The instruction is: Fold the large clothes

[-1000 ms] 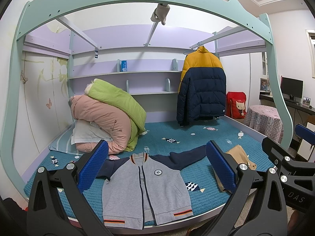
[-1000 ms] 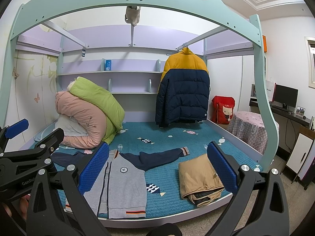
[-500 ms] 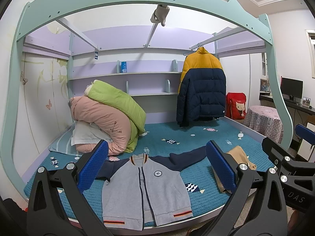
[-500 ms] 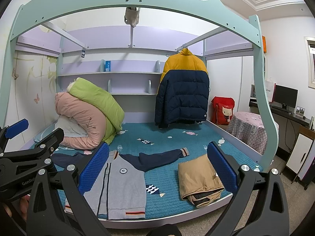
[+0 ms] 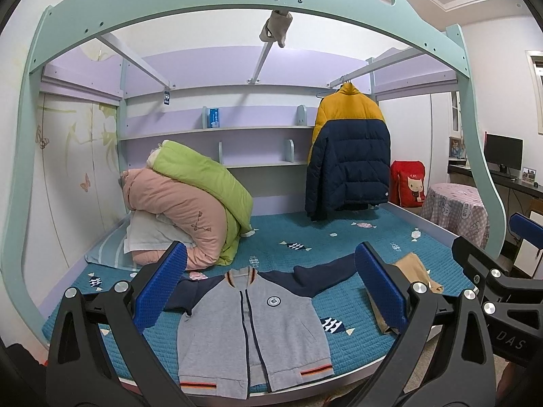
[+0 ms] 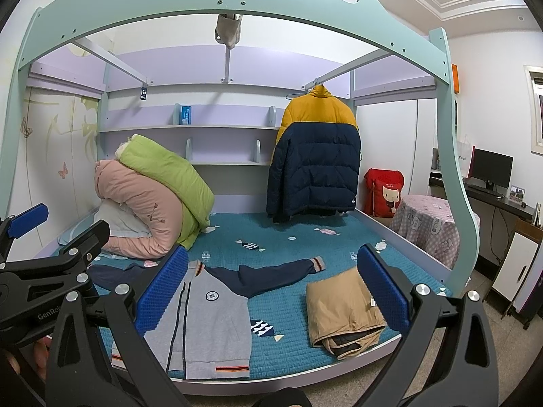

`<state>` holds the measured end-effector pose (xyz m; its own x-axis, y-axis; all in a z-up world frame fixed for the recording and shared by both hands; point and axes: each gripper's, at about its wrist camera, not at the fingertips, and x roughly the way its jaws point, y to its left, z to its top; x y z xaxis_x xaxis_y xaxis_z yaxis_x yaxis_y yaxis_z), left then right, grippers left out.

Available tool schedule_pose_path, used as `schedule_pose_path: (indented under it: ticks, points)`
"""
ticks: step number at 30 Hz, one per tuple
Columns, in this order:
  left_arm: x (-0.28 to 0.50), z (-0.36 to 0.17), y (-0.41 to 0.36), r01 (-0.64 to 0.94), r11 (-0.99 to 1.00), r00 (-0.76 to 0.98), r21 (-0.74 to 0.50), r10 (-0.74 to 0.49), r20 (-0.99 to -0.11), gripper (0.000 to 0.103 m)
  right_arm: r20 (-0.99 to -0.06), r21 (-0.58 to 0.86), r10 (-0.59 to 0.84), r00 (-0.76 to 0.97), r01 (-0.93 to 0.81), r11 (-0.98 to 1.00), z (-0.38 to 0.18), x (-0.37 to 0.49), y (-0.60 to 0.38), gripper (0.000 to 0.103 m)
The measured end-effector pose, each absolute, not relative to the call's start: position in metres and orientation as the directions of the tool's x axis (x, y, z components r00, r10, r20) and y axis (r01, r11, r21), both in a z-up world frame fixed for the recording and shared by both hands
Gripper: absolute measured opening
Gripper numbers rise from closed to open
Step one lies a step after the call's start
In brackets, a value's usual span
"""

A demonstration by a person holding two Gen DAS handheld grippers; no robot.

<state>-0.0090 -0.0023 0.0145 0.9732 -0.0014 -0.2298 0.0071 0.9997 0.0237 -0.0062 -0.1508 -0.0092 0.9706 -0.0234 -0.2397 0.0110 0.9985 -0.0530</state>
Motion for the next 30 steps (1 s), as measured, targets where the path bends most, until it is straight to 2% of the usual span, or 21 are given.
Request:
schedule_pose_path:
  ticks: [30]
  points:
    - [0.006,0.014,0.011,-0.004,0.999,0.97,0.032,0.012,-0.241,0.099,-0.258,-0.051,-0.018,0.966,0.005,0.999,-0.01,0.01,-0.144,0.096]
